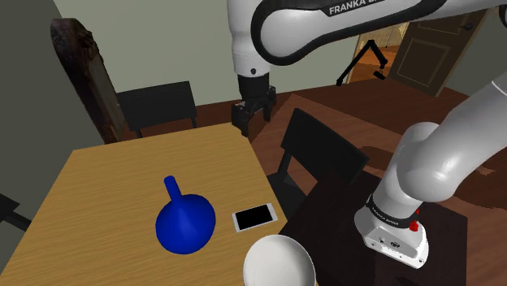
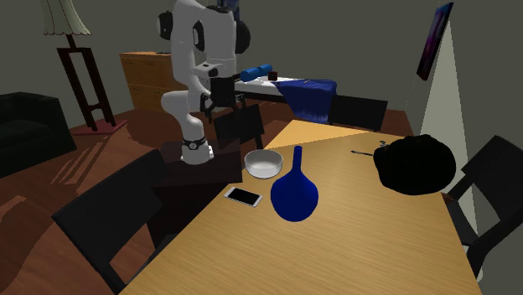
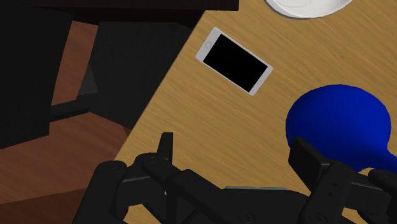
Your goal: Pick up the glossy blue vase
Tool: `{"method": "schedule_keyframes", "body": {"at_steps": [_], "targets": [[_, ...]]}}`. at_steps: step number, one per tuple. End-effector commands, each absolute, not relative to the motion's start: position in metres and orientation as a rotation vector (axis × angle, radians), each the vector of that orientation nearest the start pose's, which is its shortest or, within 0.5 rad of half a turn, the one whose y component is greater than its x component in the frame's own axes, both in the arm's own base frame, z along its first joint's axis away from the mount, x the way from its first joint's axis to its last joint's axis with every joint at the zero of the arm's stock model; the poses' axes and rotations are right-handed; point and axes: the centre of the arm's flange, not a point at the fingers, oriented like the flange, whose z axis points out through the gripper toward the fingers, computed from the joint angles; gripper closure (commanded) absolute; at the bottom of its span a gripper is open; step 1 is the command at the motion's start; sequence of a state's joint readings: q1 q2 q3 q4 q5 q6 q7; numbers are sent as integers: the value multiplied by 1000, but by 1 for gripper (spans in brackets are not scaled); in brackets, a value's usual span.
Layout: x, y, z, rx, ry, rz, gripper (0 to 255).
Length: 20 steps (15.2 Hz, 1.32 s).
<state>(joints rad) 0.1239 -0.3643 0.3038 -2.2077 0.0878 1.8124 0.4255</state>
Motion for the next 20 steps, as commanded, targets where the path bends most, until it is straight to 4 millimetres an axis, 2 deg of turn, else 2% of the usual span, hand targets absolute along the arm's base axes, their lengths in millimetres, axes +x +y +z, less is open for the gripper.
{"method": "schedule_keyframes", "body": {"at_steps": [1,19,20], "targets": [[406,227,509,-3174,64,54,0],[484,443,471,-3141,32,77,0],[484,443,466,-3141,32,77,0]]}}
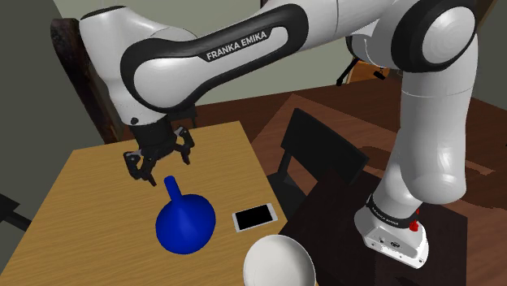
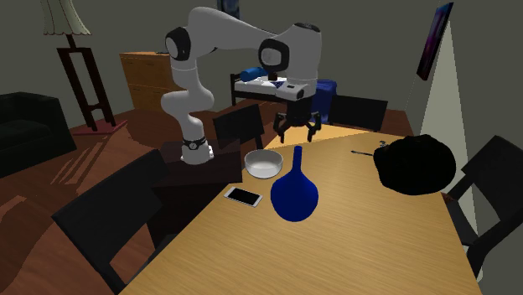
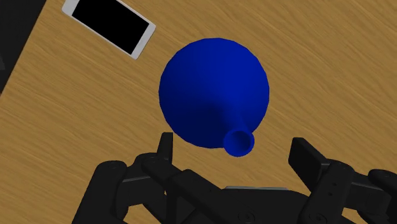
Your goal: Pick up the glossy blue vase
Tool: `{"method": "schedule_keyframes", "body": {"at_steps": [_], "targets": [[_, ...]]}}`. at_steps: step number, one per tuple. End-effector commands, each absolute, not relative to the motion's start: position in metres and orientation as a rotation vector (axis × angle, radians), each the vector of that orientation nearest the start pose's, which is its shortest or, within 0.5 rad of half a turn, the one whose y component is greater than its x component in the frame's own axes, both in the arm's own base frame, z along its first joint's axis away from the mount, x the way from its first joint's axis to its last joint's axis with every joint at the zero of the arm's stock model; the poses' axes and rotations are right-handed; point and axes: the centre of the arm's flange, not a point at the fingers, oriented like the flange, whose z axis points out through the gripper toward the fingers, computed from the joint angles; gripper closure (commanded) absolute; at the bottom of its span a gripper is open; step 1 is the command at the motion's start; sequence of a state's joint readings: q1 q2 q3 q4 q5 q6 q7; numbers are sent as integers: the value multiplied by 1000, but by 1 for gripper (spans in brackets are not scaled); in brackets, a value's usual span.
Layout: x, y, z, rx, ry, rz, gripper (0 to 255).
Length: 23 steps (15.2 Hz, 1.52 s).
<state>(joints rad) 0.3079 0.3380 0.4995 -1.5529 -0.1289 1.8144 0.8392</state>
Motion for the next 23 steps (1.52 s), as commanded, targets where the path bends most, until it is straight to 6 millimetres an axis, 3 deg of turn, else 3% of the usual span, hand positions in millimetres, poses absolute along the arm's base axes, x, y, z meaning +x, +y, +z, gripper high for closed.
{"method": "schedule_keyframes", "body": {"at_steps": [1,6,9,10,19,23], "targets": [[484,443,460,-3141,32,77,0],[484,443,434,-3141,32,77,0],[484,443,431,-3141,32,77,0],[484,443,431,-3141,32,77,255],[484,443,431,-3141,32,77,255],[484,443,452,-3141,32,77,255]]}}
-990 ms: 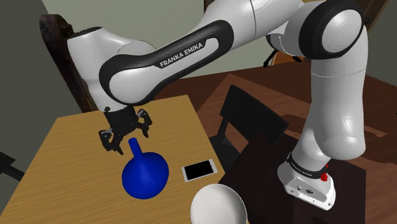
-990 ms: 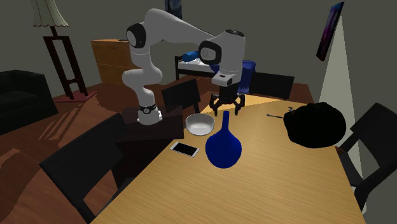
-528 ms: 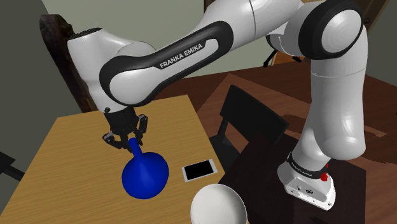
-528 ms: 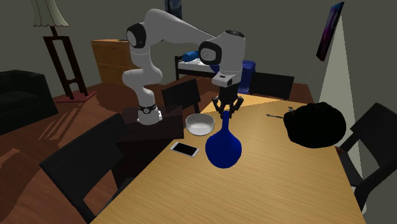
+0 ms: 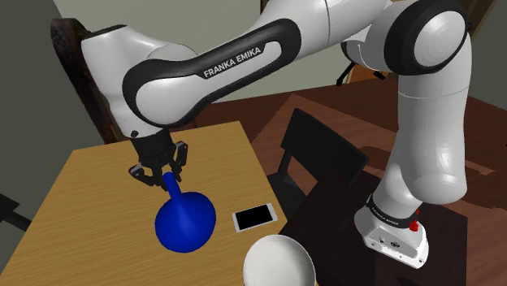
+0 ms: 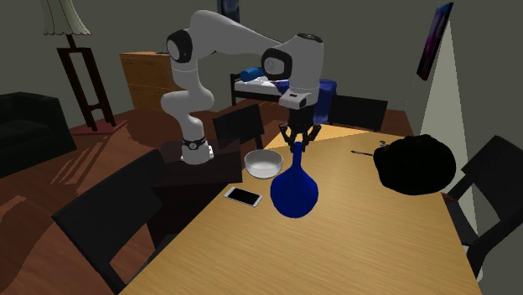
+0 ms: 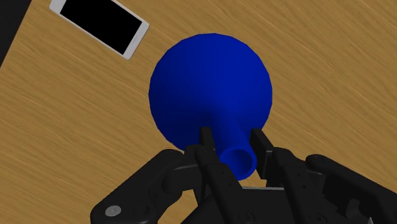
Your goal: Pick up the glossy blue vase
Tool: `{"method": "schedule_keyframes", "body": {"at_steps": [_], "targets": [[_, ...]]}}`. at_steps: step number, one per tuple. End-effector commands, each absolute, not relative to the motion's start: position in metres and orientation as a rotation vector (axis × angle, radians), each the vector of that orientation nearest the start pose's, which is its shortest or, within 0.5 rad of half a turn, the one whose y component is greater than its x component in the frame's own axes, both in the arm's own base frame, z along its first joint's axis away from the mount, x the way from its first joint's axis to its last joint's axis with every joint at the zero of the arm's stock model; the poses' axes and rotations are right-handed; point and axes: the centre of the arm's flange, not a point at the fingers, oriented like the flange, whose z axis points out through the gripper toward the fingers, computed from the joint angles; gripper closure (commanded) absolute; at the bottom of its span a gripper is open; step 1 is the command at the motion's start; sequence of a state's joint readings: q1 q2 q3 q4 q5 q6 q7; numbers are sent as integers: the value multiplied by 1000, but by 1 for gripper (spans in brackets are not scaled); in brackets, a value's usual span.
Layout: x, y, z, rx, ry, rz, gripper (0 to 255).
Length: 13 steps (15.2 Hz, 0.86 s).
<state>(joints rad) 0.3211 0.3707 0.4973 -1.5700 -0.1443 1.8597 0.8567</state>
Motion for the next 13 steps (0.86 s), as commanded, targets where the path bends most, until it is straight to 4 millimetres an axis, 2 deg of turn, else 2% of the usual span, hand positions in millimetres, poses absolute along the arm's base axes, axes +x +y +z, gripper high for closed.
{"method": "schedule_keyframes", "body": {"at_steps": [1,11,13], "targets": [[484,443,457,-3141,32,77,255],[484,443,510,-3141,32,77,255],[484,443,511,-3141,32,77,255]]}}
